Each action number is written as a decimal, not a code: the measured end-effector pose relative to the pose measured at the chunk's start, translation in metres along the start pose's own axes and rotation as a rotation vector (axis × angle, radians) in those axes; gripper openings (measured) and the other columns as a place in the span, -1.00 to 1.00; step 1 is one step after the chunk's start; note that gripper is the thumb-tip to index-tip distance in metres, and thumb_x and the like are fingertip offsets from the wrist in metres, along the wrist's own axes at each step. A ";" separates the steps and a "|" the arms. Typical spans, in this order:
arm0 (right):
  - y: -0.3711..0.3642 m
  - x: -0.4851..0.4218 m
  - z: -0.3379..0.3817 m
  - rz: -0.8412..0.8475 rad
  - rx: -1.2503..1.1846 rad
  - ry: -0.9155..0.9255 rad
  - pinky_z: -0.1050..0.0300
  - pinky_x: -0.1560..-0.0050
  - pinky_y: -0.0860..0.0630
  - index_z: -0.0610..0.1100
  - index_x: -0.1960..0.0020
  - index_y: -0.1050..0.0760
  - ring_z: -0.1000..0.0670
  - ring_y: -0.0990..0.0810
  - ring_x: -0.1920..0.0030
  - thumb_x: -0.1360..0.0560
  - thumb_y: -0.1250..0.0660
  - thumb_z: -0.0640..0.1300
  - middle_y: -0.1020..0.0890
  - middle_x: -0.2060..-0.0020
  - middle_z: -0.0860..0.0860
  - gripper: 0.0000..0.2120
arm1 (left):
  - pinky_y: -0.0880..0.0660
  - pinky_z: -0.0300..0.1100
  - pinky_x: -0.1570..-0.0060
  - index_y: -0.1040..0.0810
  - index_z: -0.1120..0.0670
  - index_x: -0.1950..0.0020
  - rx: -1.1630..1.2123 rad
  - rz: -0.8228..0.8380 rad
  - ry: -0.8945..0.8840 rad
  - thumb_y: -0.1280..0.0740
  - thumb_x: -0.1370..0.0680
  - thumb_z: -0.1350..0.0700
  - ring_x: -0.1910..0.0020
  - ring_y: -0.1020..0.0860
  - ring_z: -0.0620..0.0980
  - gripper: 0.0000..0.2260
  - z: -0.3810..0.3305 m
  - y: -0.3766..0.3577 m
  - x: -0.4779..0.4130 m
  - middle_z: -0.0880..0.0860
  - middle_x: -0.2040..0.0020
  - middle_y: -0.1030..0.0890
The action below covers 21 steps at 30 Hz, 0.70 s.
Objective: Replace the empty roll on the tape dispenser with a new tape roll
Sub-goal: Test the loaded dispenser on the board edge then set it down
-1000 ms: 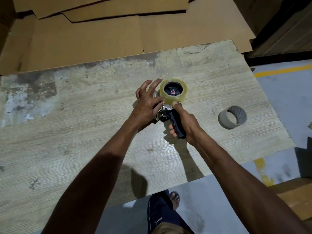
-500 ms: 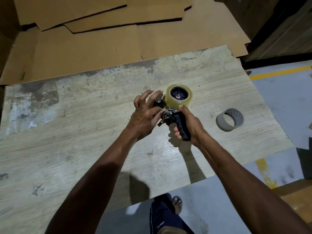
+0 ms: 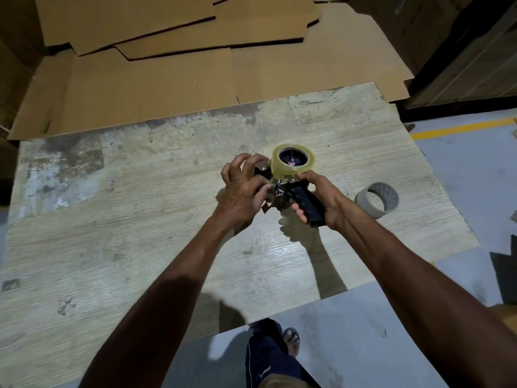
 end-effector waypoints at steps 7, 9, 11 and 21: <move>0.019 0.011 0.002 -0.028 0.040 0.020 0.25 0.53 -0.42 -0.22 0.20 -0.54 -0.03 -0.50 0.53 -0.60 -0.17 0.23 -0.56 0.40 -0.12 -0.46 | -0.03 0.08 -0.37 -0.70 0.00 0.14 0.002 0.083 -0.010 -0.48 -0.51 0.08 -0.50 -0.21 0.12 -0.96 -0.010 0.019 -0.011 -0.01 -0.43 -0.41; 0.018 0.013 0.002 -0.027 0.057 0.041 0.25 0.53 -0.40 -0.22 0.18 -0.53 -0.05 -0.50 0.53 -0.62 -0.16 0.24 -0.55 0.40 -0.13 -0.46 | -0.01 0.06 -0.37 -0.69 -0.01 0.15 -0.021 0.082 -0.035 -0.49 -0.50 0.09 -0.50 -0.22 0.13 -0.97 -0.016 0.025 -0.012 -0.01 -0.43 -0.41; 0.018 0.015 0.004 -0.045 0.071 0.072 0.23 0.54 -0.40 -0.24 0.12 -0.53 -0.07 -0.50 0.53 -0.63 -0.16 0.24 -0.55 0.40 -0.15 -0.46 | 0.01 0.05 -0.37 -0.70 -0.01 0.16 -0.040 0.078 -0.047 -0.49 -0.49 0.08 -0.50 -0.22 0.14 -0.97 -0.018 0.030 -0.012 0.00 -0.43 -0.42; 0.032 0.027 0.013 -0.109 0.144 0.186 0.16 0.51 -0.46 -0.24 -0.04 -0.57 -0.11 -0.55 0.46 -0.62 -0.19 0.29 -0.61 0.36 -0.18 -0.43 | 0.02 -0.03 -0.38 -0.70 0.01 0.16 -0.020 0.025 -0.024 -0.51 -0.47 0.10 -0.49 -0.27 0.13 -0.97 -0.027 0.048 -0.011 0.01 -0.40 -0.46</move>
Point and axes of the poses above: each hand's wrist, its own x-axis away from the middle knuckle, its own y-axis out of the back of the hand, z = x × y, the point moved 10 cm from there along -x, towards the middle knuckle
